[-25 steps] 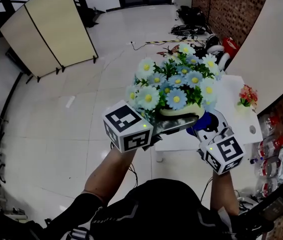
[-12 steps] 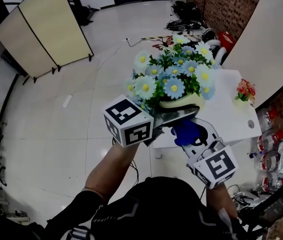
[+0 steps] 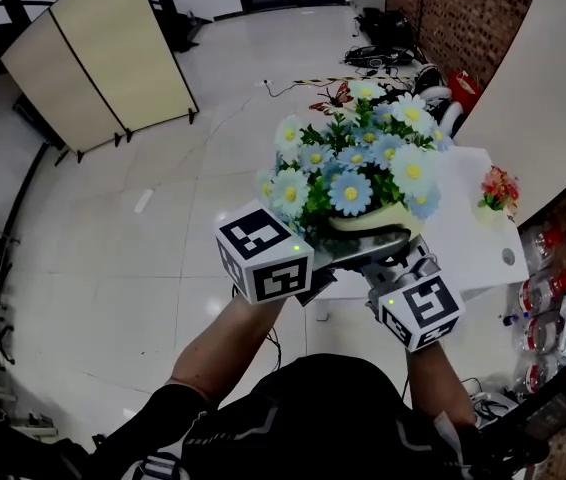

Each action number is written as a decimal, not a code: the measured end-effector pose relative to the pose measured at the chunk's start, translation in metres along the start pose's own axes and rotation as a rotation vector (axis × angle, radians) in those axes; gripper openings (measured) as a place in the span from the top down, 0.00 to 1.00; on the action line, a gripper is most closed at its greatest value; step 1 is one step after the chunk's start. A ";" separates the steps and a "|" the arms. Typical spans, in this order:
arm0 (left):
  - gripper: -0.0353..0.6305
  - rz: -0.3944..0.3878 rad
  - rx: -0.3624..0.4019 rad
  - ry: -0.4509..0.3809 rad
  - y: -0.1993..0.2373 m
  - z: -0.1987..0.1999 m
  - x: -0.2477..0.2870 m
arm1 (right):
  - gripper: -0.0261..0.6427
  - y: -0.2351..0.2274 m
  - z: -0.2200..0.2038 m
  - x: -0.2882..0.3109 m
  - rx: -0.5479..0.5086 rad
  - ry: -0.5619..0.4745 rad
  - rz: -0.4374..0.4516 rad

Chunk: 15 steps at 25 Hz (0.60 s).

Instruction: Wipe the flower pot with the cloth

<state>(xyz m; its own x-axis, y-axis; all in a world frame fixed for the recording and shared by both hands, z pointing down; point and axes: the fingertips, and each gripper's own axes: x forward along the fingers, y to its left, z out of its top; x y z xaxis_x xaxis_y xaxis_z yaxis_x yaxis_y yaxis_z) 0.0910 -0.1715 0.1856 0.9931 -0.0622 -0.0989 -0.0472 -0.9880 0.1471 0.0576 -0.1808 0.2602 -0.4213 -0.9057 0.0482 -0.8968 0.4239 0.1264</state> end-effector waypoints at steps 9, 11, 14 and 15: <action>0.11 0.097 0.026 -0.002 0.023 -0.012 0.001 | 0.85 0.004 -0.011 -0.037 0.013 -0.053 -0.014; 0.11 0.104 0.026 0.002 0.026 -0.014 0.003 | 0.85 0.008 -0.016 -0.053 0.029 -0.058 -0.025; 0.11 0.121 0.019 0.002 0.031 -0.015 0.002 | 0.85 0.021 -0.016 -0.060 0.034 -0.059 -0.011; 0.11 0.116 0.013 0.005 0.031 -0.015 0.002 | 0.85 0.025 -0.013 -0.059 0.031 -0.061 -0.009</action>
<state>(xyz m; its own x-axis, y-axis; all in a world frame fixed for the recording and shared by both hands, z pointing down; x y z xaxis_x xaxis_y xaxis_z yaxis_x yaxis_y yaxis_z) 0.0936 -0.2000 0.2045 0.9815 -0.1754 -0.0770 -0.1631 -0.9760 0.1443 0.0621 -0.1166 0.2738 -0.4195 -0.9076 -0.0132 -0.9041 0.4165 0.0954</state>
